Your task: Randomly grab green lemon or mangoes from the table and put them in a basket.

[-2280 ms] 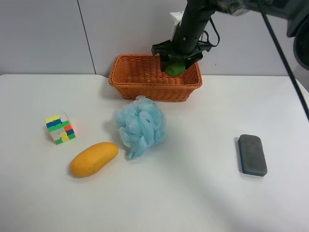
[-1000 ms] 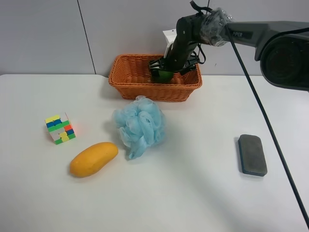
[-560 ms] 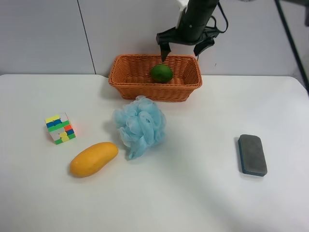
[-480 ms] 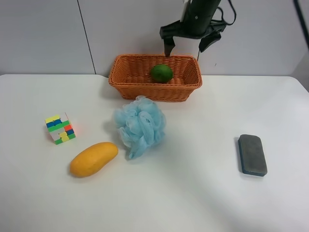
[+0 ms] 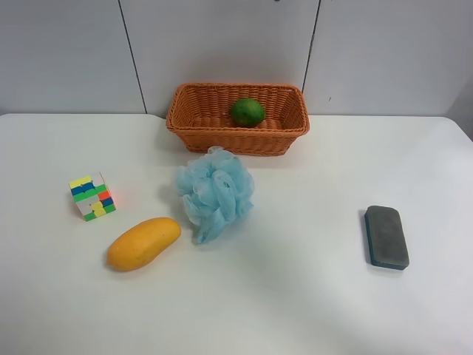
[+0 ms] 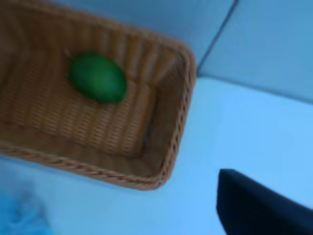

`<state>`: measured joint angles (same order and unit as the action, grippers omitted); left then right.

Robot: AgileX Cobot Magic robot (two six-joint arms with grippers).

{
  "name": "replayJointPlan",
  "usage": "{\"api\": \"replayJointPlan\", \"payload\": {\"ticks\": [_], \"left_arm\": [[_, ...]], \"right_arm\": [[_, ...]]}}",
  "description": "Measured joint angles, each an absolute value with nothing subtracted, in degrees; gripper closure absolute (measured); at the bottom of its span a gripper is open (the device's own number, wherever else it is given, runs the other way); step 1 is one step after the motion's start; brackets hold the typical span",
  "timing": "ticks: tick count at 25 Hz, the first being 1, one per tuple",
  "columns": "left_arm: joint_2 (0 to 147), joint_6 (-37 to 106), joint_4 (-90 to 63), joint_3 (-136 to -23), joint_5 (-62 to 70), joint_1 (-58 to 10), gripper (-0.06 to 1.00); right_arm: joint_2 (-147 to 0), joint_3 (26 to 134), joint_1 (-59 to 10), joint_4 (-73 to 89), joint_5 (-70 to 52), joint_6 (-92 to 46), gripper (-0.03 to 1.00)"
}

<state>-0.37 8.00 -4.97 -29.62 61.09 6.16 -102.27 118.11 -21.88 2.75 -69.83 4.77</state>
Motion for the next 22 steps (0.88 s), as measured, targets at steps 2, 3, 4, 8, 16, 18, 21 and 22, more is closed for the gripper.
{"api": "replayJointPlan", "payload": {"ticks": [2, 3, 4, 8, 16, 18, 21, 22], "left_arm": [[-0.4, 8.0, -5.0, -29.6, 61.1, 6.2, -0.05], [-0.4, 8.0, -5.0, -29.6, 61.1, 6.2, -0.05], [-0.4, 8.0, -5.0, -29.6, 61.1, 6.2, -0.05], [-0.4, 8.0, -5.0, -29.6, 61.1, 6.2, -0.05], [-0.4, 8.0, -5.0, -29.6, 61.2, 6.2, -0.05], [-0.4, 8.0, -5.0, -29.6, 61.2, 6.2, -0.05], [-0.4, 8.0, -5.0, -29.6, 61.2, 6.2, -0.05], [-0.4, 8.0, -5.0, -29.6, 61.2, 6.2, -0.05]], "right_arm": [[-97.9, 115.3, -22.6, 3.3, -69.7, 3.5, -0.02], [-95.0, 112.8, -23.1, 3.4, -69.7, 2.9, -0.02], [-91.9, 110.1, -23.7, 3.6, -69.7, 2.6, -0.02], [-78.8, 94.7, -26.4, 3.6, -69.9, 2.5, -0.02], [-52.2, 63.8, -28.5, 3.7, -70.0, 2.5, -0.02], [-45.5, 57.8, -28.6, 3.6, -70.1, 2.5, -0.02], [-36.4, 49.1, -28.6, 3.6, -70.1, 2.5, -0.02], [-33.4, 46.9, -28.6, 3.3, -70.2, 2.5, -0.02]]}}
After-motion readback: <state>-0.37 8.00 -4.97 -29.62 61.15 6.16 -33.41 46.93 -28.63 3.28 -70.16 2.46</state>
